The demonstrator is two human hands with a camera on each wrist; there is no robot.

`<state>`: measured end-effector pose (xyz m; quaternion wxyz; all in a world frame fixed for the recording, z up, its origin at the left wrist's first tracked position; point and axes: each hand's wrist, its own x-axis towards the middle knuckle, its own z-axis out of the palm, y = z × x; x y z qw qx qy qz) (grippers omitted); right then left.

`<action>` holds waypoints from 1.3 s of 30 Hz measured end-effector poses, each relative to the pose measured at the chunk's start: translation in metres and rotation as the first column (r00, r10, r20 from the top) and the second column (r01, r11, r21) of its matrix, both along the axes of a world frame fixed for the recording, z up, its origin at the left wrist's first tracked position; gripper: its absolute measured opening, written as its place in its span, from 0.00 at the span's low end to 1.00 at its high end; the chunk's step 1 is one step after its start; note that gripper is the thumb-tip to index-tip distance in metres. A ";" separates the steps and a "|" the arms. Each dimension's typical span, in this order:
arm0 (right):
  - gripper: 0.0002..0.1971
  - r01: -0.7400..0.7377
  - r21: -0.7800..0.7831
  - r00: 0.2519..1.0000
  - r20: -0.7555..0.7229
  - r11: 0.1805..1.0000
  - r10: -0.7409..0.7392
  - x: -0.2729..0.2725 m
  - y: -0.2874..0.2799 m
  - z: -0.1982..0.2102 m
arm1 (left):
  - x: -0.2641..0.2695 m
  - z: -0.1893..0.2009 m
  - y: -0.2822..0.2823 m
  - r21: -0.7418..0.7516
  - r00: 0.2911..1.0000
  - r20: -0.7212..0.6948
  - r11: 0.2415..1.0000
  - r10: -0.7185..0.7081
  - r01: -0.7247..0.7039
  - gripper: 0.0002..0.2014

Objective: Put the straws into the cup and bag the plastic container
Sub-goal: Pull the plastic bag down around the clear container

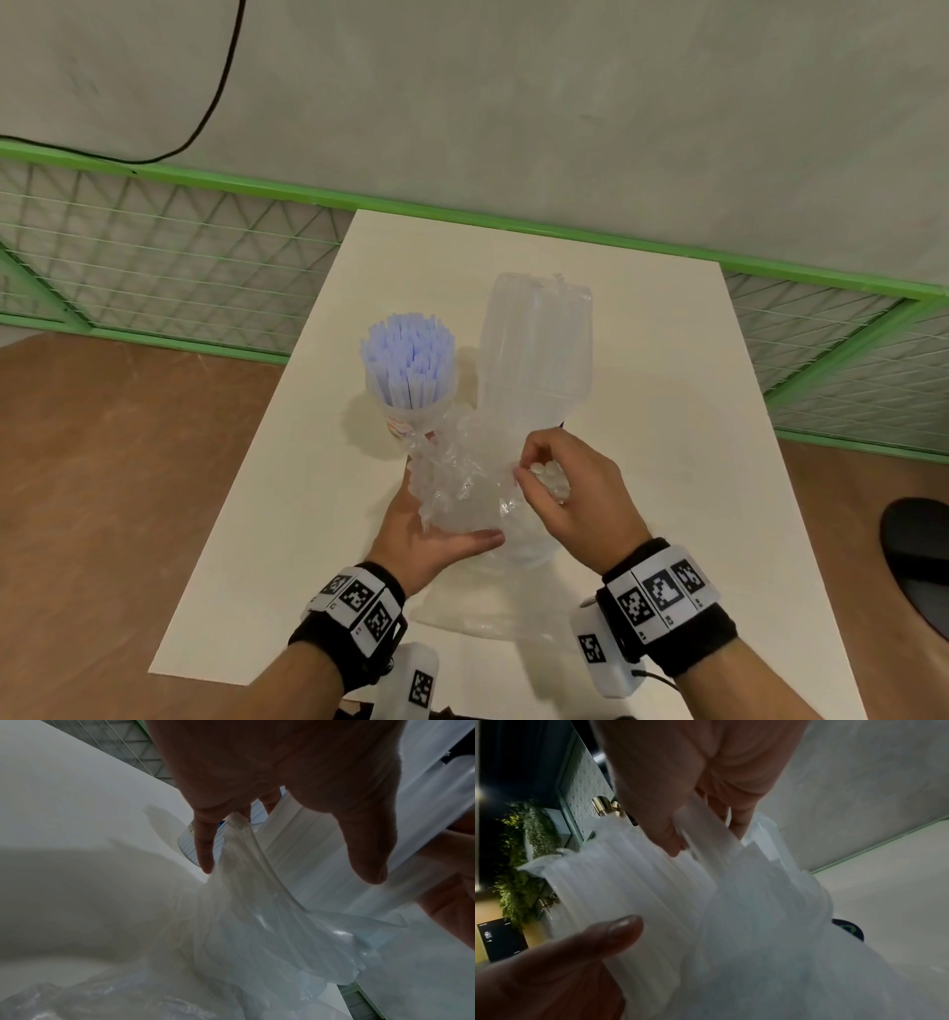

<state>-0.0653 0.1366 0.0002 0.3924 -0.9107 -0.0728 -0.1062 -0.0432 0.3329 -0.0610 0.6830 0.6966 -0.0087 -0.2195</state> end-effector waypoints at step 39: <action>0.06 0.119 -0.164 0.963 0.259 0.979 -0.074 0.014 -0.010 0.000 | 0.006 0.012 -0.006 -0.008 1.000 0.022 1.000 -0.014 0.014 0.49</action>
